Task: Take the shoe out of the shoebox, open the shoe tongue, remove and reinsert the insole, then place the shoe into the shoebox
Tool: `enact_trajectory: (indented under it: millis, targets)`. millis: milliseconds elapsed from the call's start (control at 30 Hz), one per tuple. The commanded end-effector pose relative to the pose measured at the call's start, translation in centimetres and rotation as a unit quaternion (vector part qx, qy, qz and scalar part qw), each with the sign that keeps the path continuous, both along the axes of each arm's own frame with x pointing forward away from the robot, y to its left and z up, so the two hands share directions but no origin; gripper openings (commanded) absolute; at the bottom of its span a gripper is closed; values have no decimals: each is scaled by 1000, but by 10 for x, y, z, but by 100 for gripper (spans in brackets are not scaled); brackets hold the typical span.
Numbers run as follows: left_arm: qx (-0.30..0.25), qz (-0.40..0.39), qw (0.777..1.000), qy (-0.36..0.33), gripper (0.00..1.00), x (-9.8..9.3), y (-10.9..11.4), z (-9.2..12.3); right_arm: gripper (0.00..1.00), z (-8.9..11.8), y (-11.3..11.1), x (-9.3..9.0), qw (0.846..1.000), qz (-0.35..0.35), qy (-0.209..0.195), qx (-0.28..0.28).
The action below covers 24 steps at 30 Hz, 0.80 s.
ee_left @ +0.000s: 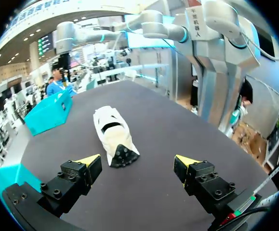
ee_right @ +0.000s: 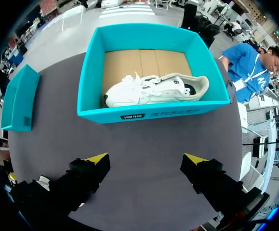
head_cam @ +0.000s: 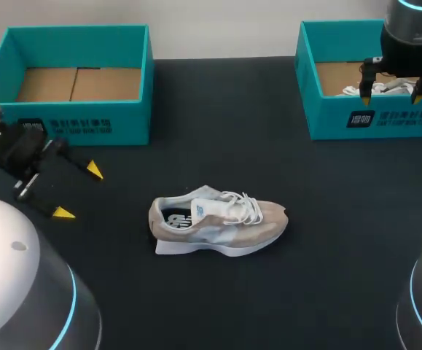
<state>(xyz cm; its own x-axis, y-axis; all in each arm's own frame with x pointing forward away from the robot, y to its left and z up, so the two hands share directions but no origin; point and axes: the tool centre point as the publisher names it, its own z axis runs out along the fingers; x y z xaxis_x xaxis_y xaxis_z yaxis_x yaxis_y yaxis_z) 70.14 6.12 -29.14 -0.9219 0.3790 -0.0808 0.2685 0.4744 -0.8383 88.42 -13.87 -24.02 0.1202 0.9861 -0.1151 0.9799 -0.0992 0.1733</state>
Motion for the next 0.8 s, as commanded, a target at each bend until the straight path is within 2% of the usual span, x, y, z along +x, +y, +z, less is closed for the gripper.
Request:
enact_trajectory:
  millis: [33,533,733,800]
  targets:
    - [-66,118,990,36,100,-2,2,-7,100,0,0,0,1000,0,0,1]
    - [-66,118,990,36,100,-2,2,-7,100,0,0,0,1000,0,0,1]
    - [-99,98,988,66,100,-7,-8,-35,100,0,0,0,1000,0,0,1]
    - [-88,107,988,68,100,-5,-14,-46,100,0,0,0,1000,0,0,1]
